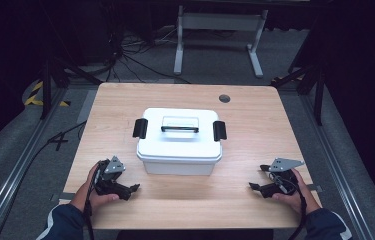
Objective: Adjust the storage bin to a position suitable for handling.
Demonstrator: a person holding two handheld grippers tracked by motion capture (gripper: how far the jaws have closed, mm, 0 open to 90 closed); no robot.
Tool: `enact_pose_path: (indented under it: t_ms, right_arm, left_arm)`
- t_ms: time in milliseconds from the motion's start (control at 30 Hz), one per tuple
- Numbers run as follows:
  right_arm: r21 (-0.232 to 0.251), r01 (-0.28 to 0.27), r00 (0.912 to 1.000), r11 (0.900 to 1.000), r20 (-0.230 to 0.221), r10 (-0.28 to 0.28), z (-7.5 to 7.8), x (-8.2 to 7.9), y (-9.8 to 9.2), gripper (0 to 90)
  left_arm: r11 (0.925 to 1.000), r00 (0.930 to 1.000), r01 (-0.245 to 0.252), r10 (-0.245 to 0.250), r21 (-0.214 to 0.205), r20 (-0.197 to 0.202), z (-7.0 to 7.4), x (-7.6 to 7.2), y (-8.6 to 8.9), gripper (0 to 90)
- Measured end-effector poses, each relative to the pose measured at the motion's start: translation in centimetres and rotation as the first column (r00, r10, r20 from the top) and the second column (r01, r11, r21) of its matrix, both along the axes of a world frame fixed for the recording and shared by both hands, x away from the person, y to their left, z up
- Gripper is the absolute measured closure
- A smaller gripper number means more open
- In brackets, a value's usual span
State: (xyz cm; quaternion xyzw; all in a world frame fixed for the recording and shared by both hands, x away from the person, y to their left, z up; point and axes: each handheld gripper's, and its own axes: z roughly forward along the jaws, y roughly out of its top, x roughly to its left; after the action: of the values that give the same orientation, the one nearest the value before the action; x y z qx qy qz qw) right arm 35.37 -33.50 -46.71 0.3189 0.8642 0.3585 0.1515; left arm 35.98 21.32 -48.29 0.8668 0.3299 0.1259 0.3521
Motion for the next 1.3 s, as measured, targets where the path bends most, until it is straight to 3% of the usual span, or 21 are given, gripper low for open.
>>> enact_pose_path:
  t_ms: [433, 600, 800, 1300]
  right_arm:
    - [-0.053, -0.007, 1.0, 0.9986, -0.003, 0.007, 0.8, -0.2, 0.1, 22.4]
    - [-0.013, -0.032, 0.9995, 0.9994, -0.002, 0.032, 1.8, -0.4, 0.0, 24.2]
    - [-0.028, -0.034, 0.9993, 0.999, 0.016, 0.034, 2.7, -0.5, -0.1, 26.2]
    - [0.01, -0.056, 0.9966, 0.9984, 0.061, 0.056, 4.9, -0.4, 0.2, 27.9]
  left_arm:
    - [1.0, 0.9999, 0.007, -0.007, 0.003, -0.007, 0.1, 0.1, 0.0, 0.6]
    - [1.0, 1.0, 0.007, -0.007, 0.007, -0.006, 0.1, 0.1, 0.0, 0.6]
    - [1.0, 1.0, 0.007, -0.007, 0.006, -0.007, 0.1, 0.1, 0.0, 0.6]
    - [1.0, 1.0, 0.006, -0.006, 0.006, -0.008, 0.1, 0.1, 0.0, 0.5]
